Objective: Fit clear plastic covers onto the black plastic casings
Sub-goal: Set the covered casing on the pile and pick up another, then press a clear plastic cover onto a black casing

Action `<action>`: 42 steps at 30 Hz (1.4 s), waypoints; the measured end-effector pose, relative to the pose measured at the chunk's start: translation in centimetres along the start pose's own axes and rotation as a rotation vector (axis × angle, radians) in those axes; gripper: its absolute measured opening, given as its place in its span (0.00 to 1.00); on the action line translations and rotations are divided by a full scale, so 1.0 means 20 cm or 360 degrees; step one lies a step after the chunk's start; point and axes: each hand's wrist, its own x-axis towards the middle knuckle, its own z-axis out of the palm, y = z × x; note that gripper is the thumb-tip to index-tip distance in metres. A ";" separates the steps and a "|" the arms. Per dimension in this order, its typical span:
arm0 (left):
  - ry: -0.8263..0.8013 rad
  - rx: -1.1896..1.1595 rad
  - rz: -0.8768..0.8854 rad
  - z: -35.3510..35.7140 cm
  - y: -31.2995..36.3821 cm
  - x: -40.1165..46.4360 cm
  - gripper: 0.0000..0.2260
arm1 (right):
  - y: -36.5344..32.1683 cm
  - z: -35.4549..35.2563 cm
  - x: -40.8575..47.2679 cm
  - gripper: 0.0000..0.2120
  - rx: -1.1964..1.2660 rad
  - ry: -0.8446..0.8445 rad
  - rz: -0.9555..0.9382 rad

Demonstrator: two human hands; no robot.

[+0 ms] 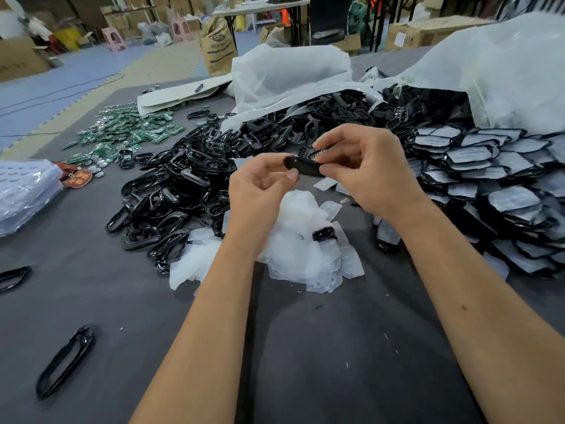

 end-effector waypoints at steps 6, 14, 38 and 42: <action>-0.0234 0.0557 0.0238 0.18 0.06 0.01 0.09 | -0.03 -0.22 -0.03 0.18 -0.0576 -0.0121 -0.0119; -0.0241 0.0733 0.0472 0.75 0.06 0.06 0.08 | 0.02 -0.51 -0.08 0.22 -0.1008 0.0277 0.0182; 0.0226 0.1481 0.0154 0.15 0.04 0.04 0.09 | -0.05 0.08 0.14 0.12 -0.0979 -0.0291 0.0246; 0.0380 0.1873 -0.0137 -0.11 0.03 0.04 0.14 | 0.02 0.27 0.20 0.15 -0.1173 -0.0529 0.0218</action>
